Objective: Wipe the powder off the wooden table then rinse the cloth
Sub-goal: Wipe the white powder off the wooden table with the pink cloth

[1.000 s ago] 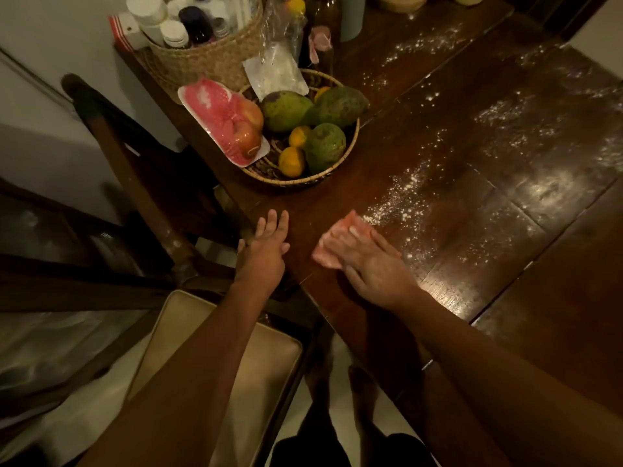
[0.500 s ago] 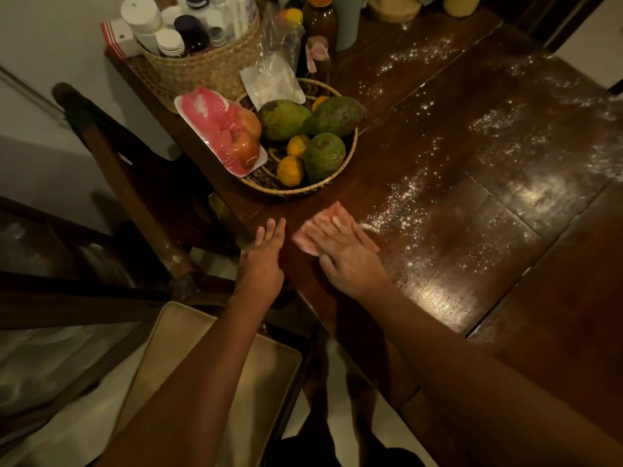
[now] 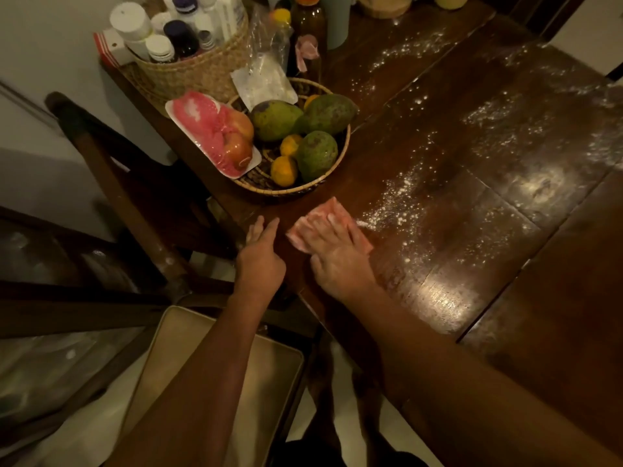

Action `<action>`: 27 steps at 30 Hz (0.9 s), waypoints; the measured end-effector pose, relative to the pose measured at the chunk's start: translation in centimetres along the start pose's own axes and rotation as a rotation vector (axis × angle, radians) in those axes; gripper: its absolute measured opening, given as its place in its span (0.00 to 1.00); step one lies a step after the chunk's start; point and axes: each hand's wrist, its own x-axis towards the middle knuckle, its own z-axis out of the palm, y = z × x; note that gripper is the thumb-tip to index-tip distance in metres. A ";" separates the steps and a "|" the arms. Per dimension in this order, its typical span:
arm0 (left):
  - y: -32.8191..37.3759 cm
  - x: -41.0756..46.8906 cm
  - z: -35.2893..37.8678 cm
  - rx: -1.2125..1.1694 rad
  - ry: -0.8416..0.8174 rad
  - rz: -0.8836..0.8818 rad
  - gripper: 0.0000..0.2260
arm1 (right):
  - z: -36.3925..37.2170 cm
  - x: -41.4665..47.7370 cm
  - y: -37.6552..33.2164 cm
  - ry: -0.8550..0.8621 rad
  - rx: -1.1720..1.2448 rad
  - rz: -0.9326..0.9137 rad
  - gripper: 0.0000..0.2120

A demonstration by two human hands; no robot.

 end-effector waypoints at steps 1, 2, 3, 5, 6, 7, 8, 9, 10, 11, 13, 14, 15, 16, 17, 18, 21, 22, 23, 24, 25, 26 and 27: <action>0.2 0.0 -0.1 0.023 -0.014 -0.005 0.30 | 0.6 -0.9 -0.8 -0.017 0.017 -0.058 0.30; 0.6 0.1 -0.1 0.064 -0.029 -0.007 0.29 | 1.2 -2.3 -0.9 -0.056 0.018 -0.146 0.29; 1.1 0.2 0.0 0.108 -0.041 0.000 0.28 | 1.4 -4.0 -0.5 -0.099 0.007 -0.228 0.29; 2.4 0.2 0.6 0.156 -0.067 0.043 0.26 | 0.7 -7.4 1.7 -0.148 -0.009 -0.286 0.27; 3.0 0.1 0.9 0.153 -0.090 0.074 0.26 | 0.2 -8.9 3.0 -0.136 -0.017 -0.263 0.27; 3.7 -0.1 1.3 0.145 -0.118 0.111 0.25 | -0.5 -10.3 4.2 -0.096 -0.020 -0.202 0.27; 4.2 -0.3 1.9 0.151 -0.153 0.154 0.25 | -1.1 -11.6 5.4 -0.037 -0.013 -0.115 0.27; 4.8 -0.6 2.4 0.175 -0.193 0.196 0.26 | -1.6 -12.8 6.3 0.029 0.007 -0.014 0.27; 5.3 -0.9 3.0 0.209 -0.231 0.229 0.27 | -2.0 -14.1 7.1 0.082 0.029 0.067 0.27; 5.7 -1.3 3.7 0.243 -0.262 0.248 0.29 | -2.2 -15.4 7.7 0.103 0.033 0.101 0.26; 6.0 -1.7 4.7 0.289 -0.300 0.252 0.32 | -2.7 -17.6 9.1 0.042 -0.014 0.012 0.25; 6.0 -1.7 5.0 0.299 -0.314 0.247 0.33 | -3.5 -18.1 10.3 0.003 -0.042 -0.044 0.25; 6.0 -1.6 5.2 0.305 -0.328 0.240 0.33 | -4.1 -18.3 11.9 -0.004 -0.056 -0.047 0.25; 5.9 -1.4 5.4 0.314 -0.340 0.233 0.33 | -4.8 -17.9 13.3 0.020 -0.053 0.019 0.25; 6.0 -1.3 5.4 0.322 -0.353 0.225 0.34 | -5.5 -17.3 14.5 0.061 -0.032 0.151 0.25; 6.0 -1.2 5.4 0.323 -0.366 0.214 0.34 | -6.0 -16.5 15.1 0.107 -0.018 0.304 0.26; 6.3 -0.9 5.6 0.313 -0.391 0.176 0.35 | -4.8 -14.6 14.3 0.212 -0.027 0.503 0.27; 6.3 -0.9 5.6 0.310 -0.392 0.167 0.35 | -4.1 -14.6 13.6 0.204 -0.013 0.422 0.26; 6.3 -0.9 5.6 0.309 -0.388 0.161 0.36 | -3.4 -15.1 13.2 0.165 -0.013 0.288 0.26; 6.3 -0.8 5.7 0.310 -0.379 0.160 0.36 | -3.1 -16.0 13.1 0.108 -0.038 0.141 0.26; 6.3 -0.9 5.6 0.312 -0.368 0.161 0.36 | -3.3 -17.2 13.5 0.040 -0.072 0.021 0.26; 6.2 -1.0 5.7 0.311 -0.352 0.166 0.36 | -4.2 -18.2 14.3 -0.018 -0.098 -0.052 0.25; 6.1 -1.3 5.7 0.307 -0.326 0.180 0.35 | -5.1 -18.9 15.4 -0.038 -0.111 -0.059 0.25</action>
